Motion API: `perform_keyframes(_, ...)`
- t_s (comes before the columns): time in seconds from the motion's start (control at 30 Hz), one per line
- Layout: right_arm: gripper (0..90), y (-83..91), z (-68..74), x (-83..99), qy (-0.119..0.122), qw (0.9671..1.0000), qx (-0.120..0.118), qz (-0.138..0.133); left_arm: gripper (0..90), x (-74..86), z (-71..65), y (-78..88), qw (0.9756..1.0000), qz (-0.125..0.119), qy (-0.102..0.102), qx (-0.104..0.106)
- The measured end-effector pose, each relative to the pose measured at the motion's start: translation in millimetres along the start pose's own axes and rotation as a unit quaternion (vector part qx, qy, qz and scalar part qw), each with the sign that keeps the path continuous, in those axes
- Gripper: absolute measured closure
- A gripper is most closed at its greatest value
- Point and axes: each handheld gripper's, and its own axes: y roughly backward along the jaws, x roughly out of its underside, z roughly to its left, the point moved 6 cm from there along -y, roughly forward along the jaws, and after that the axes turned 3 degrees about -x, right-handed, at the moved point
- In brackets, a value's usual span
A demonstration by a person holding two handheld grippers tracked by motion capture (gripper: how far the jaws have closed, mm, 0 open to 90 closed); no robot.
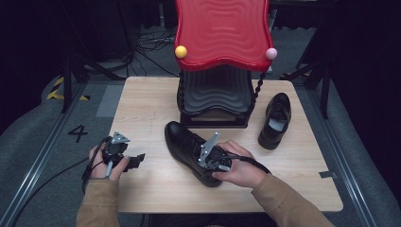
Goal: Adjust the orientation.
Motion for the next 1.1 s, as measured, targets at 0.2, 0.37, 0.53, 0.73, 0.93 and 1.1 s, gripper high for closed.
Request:
perform_keyframes(0.2, 82.3, 17.7, 25.9, 9.4, 0.001, 0.9996, -0.013, -0.024, 21.7, -4.2, -0.3, -1.6, 1.0000, -0.003, 0.000, 0.003)
perform_keyframes(0.37, 81.5, 32.8, 34.2, 21.1, -0.010, 0.9990, 0.005, -0.043, 21.7, -8.5, -2.4, -5.1, 1.0000, -0.004, -0.005, 0.006)
perform_keyframes(0.53, 80.5, 42.6, 34.7, 30.4, -0.035, 0.9981, 0.024, -0.044, 21.7, -11.4, -3.7, -6.5, 0.9999, -0.006, -0.006, 0.008)
perform_keyframes(0.73, 79.9, 45.8, 26.8, 40.0, -0.076, 0.9951, 0.047, -0.040, 21.7, -14.3, -3.9, -8.5, 0.9999, -0.007, -0.008, 0.010)
perform_keyframes(0.93, 79.6, 41.4, 17.6, 48.1, -0.121, 0.9900, 0.063, -0.038, 21.7, -15.6, -4.8, -10.9, 0.9999, -0.006, -0.012, 0.011)
perform_keyframes(1.1, 79.2, 34.2, 13.8, 51.8, -0.126, 0.9886, 0.081, -0.017, 21.7, -15.4, -4.2, -10.4, 0.9999, -0.007, -0.010, 0.011)
